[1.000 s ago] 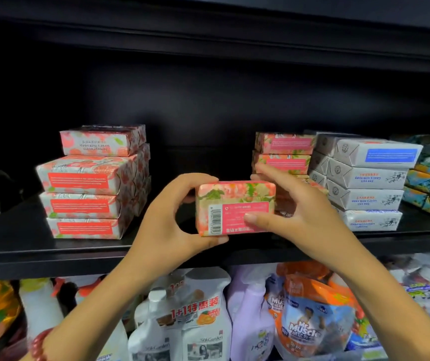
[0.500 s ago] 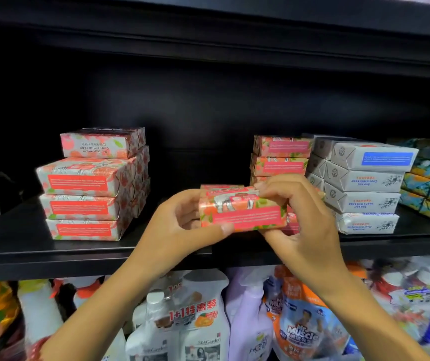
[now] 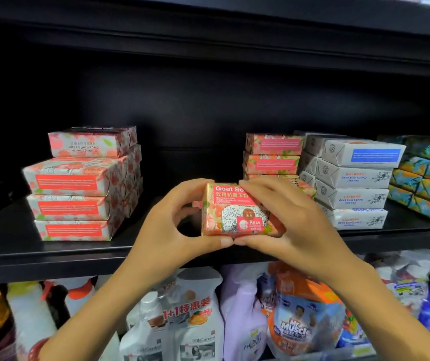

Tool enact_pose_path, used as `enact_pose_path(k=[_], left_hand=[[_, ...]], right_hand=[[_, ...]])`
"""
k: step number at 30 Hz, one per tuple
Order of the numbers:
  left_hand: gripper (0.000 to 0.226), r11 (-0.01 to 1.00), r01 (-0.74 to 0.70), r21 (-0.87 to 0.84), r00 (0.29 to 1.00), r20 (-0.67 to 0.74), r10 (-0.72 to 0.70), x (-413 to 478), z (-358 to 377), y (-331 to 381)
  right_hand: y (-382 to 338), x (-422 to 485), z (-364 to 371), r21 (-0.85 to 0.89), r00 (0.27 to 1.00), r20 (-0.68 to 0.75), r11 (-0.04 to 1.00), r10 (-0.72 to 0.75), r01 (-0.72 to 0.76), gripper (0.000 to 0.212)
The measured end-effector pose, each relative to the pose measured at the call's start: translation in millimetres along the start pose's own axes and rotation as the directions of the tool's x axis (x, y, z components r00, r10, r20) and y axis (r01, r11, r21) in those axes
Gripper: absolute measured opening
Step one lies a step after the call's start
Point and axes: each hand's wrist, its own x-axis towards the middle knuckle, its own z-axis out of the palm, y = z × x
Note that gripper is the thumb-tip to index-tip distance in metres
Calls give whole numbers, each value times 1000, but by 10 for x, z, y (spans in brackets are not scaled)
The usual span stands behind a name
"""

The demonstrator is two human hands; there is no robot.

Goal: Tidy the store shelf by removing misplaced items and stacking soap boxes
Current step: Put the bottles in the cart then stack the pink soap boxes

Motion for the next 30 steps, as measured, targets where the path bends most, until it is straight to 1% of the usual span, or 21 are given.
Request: enact_pose_path(k=[2, 4, 5, 7, 9, 12, 14, 17, 20, 24, 26, 28, 30], left_hand=[[68, 988, 65, 138, 998, -22, -63, -10, -64, -66], [55, 943, 130, 307, 991, -25, -128, -50, -148, -133], [49, 903, 135, 407, 990, -10, -143, -78, -178, -168], [51, 814, 117, 569, 986, 34, -166, -116, -195, -220], [55, 764, 96, 638, 982, 64, -176, -119, -162, -263], [57, 748, 72, 660, 985, 71, -158, -103, -119, -286], [58, 748, 76, 660, 984, 70, -161, -103, -124, -296], [53, 755, 76, 651, 984, 75, -164, -113, -146, -308], [50, 756, 74, 650, 984, 78, -163, -118, -150, -310], [50, 753, 79, 654, 982, 80, -172, -121, -148, -306], [51, 750, 86, 656, 981, 76, -178, -124, -145, -302], [52, 753, 92, 652, 981, 71, -182, -124, -141, -295], [52, 754, 100, 649, 980, 67, -187, -114, -149, -291]], right_hand=[[92, 16, -65, -52, 999, -34, 998, 33, -35, 71], [221, 47, -152, -70, 993, -72, 993, 94, -99, 72], [290, 68, -202, -77, 988, -86, 988, 129, -136, 73], [407, 125, -289, -102, 974, -79, 970, 214, -221, 77], [502, 188, -342, -134, 958, -22, 949, 286, -286, 81], [599, 245, -363, -109, 941, 88, 942, 327, -317, 86], [636, 248, -366, -92, 937, 140, 947, 320, -309, 77], [651, 259, -355, -160, 948, 154, 954, 278, -253, 61], [637, 271, -334, -226, 956, 126, 946, 264, -231, 50], [593, 236, -258, -303, 961, 64, 923, 268, -238, 43], [493, 234, -203, -263, 980, -40, 945, 192, -196, 33], [296, 253, -92, -181, 988, -129, 977, 88, -111, 27], [77, 289, 94, -102, 993, -113, 994, 19, -31, 27]])
